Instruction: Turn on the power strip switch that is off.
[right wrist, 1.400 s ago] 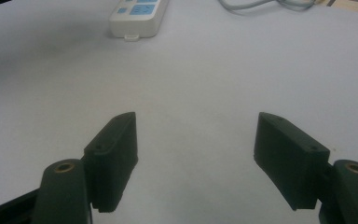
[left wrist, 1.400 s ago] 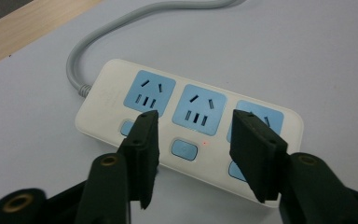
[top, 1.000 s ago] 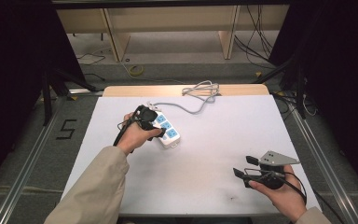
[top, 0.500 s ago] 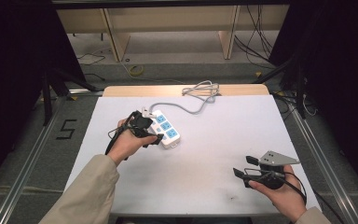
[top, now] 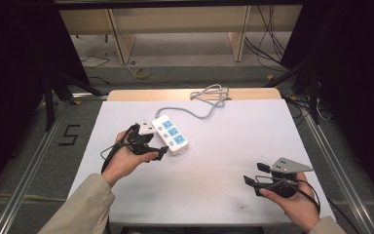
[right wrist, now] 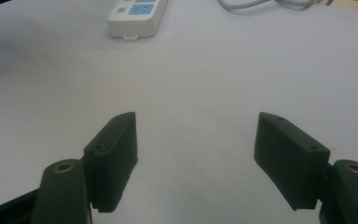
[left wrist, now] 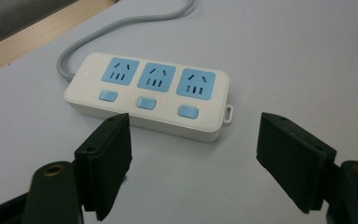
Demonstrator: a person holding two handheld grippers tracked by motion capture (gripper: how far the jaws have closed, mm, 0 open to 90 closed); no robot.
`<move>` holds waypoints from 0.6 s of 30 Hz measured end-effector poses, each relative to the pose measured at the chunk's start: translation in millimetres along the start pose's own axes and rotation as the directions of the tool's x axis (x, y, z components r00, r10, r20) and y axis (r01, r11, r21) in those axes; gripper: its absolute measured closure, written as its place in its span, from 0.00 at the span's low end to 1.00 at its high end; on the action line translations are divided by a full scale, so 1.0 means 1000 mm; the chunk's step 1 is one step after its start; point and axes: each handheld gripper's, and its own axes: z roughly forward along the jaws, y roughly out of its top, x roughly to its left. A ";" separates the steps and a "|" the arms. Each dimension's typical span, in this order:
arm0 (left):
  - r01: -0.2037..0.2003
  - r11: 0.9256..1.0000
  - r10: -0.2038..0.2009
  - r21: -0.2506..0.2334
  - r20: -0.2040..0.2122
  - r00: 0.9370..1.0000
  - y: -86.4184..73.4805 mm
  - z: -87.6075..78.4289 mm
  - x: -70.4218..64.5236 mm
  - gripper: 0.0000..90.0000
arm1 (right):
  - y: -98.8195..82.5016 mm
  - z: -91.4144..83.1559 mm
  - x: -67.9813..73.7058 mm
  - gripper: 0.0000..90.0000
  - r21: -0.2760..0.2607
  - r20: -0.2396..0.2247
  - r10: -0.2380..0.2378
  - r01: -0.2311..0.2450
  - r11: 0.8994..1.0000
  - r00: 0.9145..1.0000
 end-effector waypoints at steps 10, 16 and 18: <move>-0.036 0.999 0.037 -0.025 0.032 0.999 -0.017 -0.013 -0.003 0.24 | 0.000 0.000 0.000 0.34 -0.001 -0.001 0.001 -0.001 1.000 1.000; -0.047 0.998 0.048 -0.050 0.028 0.998 -0.033 -0.021 -0.006 0.23 | 0.000 0.000 0.000 0.34 0.000 -0.004 -0.001 0.001 1.000 1.000; -0.047 0.997 0.049 -0.056 0.031 0.998 -0.038 -0.023 -0.007 0.23 | 0.000 0.001 0.000 0.34 -0.002 -0.004 -0.002 0.002 1.000 1.000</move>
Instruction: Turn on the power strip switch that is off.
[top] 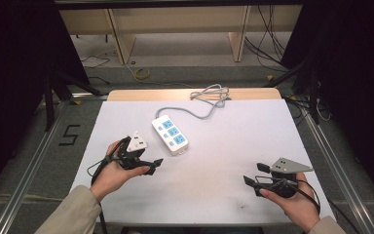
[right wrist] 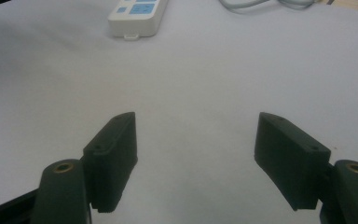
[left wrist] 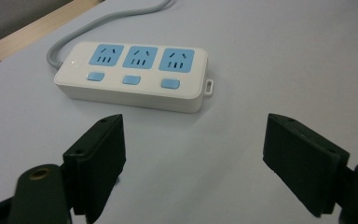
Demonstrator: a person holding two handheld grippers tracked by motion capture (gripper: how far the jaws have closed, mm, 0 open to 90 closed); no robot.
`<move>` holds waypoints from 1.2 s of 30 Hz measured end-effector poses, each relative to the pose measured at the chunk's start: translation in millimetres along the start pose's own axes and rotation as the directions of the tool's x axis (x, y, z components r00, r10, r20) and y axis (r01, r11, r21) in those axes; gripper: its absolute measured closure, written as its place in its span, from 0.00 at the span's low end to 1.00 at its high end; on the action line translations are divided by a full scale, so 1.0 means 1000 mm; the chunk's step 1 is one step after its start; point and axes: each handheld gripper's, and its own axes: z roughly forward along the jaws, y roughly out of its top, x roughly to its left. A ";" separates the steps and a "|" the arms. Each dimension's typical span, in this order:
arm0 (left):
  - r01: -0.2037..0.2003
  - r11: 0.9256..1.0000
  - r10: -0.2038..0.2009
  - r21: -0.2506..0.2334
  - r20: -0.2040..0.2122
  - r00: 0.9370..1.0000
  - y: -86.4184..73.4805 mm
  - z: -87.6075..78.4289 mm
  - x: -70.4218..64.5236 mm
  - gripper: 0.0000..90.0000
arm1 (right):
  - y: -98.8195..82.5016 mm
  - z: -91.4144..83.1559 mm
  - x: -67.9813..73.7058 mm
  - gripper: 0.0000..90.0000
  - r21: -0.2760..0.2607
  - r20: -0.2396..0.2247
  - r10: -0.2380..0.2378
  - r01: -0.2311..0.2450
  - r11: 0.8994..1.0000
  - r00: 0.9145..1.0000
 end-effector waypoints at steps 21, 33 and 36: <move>-0.015 1.000 0.015 -0.014 0.001 1.000 -0.044 -0.018 -0.010 0.22 | -0.001 0.000 0.000 0.33 0.005 -0.002 0.003 -0.003 1.000 1.000; -0.036 0.999 0.036 -0.025 0.004 0.999 -0.046 -0.017 -0.014 0.22 | -0.001 0.001 -0.001 0.33 0.010 -0.003 -0.003 0.003 1.000 1.000; -0.041 0.999 0.041 -0.013 0.004 0.999 -0.047 -0.016 -0.014 0.22 | -0.001 0.001 -0.001 0.33 0.010 -0.003 -0.004 0.004 1.000 1.000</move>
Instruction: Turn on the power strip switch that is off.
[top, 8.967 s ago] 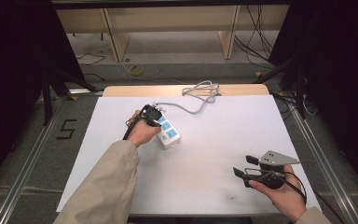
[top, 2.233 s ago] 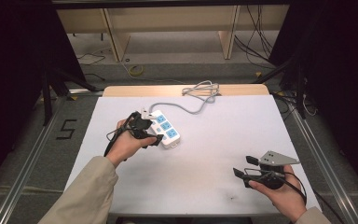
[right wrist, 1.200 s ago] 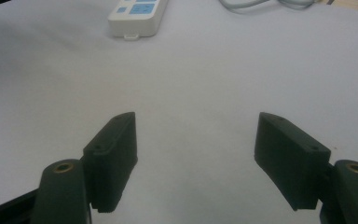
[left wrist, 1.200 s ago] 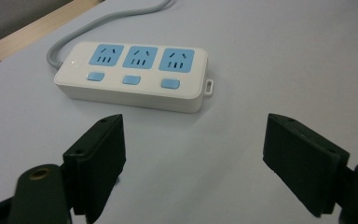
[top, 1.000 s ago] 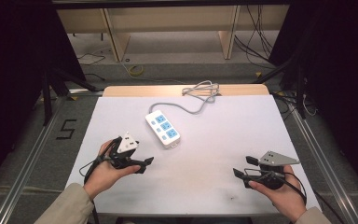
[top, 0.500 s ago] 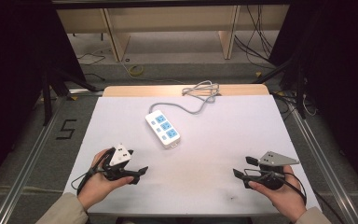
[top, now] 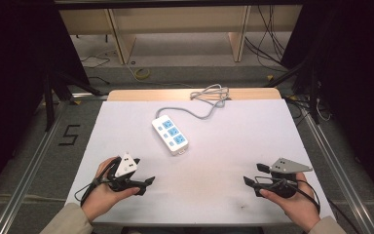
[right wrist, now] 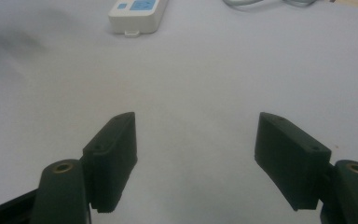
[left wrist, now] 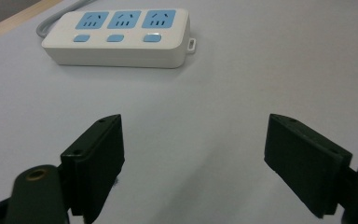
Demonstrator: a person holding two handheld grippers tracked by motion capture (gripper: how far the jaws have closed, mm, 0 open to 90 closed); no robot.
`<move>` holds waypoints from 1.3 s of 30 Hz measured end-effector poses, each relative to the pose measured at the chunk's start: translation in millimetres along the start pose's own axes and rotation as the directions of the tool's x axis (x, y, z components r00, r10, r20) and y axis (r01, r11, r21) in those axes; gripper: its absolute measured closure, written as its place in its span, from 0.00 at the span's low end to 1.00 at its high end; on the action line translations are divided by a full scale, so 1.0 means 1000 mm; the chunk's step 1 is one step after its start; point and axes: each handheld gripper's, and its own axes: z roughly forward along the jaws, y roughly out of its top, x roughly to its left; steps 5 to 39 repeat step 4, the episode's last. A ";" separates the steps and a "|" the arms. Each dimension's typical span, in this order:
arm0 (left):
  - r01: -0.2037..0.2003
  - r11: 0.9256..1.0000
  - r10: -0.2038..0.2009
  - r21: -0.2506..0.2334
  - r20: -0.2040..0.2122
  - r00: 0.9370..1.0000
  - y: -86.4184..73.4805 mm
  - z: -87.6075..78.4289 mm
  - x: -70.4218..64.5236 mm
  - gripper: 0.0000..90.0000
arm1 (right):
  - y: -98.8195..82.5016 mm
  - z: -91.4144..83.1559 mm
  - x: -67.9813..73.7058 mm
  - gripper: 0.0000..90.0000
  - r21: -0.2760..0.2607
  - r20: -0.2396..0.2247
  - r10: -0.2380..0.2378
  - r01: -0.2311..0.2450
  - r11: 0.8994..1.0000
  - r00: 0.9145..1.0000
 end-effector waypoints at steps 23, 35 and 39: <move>-0.004 1.000 0.004 0.006 0.000 1.000 0.000 0.001 0.001 0.22 | 0.000 0.000 0.000 0.33 -0.001 0.001 0.001 -0.001 1.000 1.000; -0.004 1.000 0.004 0.006 0.000 1.000 0.000 0.001 0.001 0.22 | 0.000 0.000 0.000 0.33 -0.001 0.001 0.001 -0.001 1.000 1.000; -0.004 1.000 0.004 0.006 0.000 1.000 0.000 0.001 0.001 0.22 | 0.000 0.000 0.000 0.33 -0.001 0.001 0.001 -0.001 1.000 1.000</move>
